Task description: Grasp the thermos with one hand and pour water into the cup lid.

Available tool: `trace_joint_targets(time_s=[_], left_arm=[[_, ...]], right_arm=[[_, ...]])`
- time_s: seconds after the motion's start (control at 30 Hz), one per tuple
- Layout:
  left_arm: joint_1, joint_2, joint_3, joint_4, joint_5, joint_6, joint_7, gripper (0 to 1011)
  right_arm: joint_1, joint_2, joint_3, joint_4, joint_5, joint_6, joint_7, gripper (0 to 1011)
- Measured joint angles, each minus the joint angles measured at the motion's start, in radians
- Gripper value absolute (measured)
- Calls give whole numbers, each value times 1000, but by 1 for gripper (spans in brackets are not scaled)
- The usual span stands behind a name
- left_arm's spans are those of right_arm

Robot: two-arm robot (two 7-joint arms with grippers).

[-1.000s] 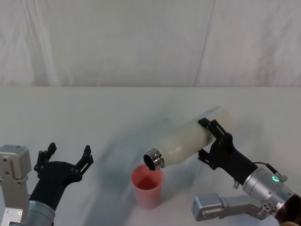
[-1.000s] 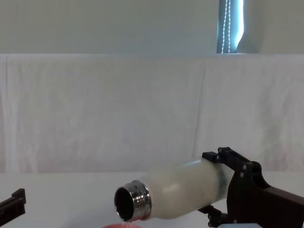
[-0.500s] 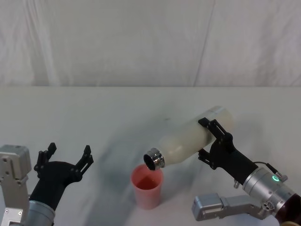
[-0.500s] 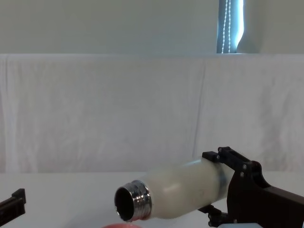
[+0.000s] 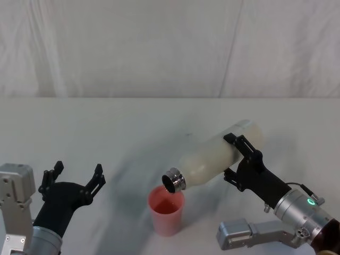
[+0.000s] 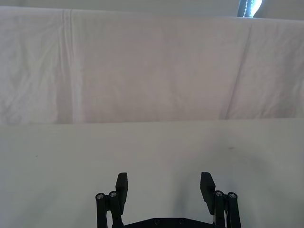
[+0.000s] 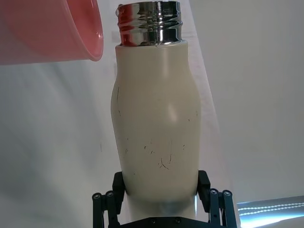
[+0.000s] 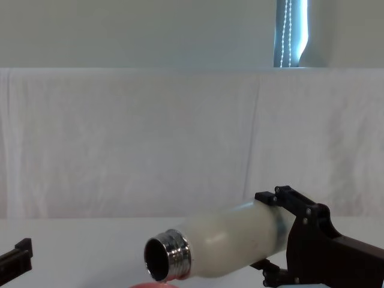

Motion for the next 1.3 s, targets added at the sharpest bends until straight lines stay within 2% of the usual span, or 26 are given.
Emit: trace_joint_targets(time_s=[1.0, 1.3], left_arm=[[0, 0, 0, 0, 0, 0, 0, 1001], [0, 0, 0, 0, 0, 0, 0, 1001]], right_arm=[[-3, 1, 0, -3, -1, 2, -2, 950], [-4, -1, 8, -5, 30, -14, 14, 950]])
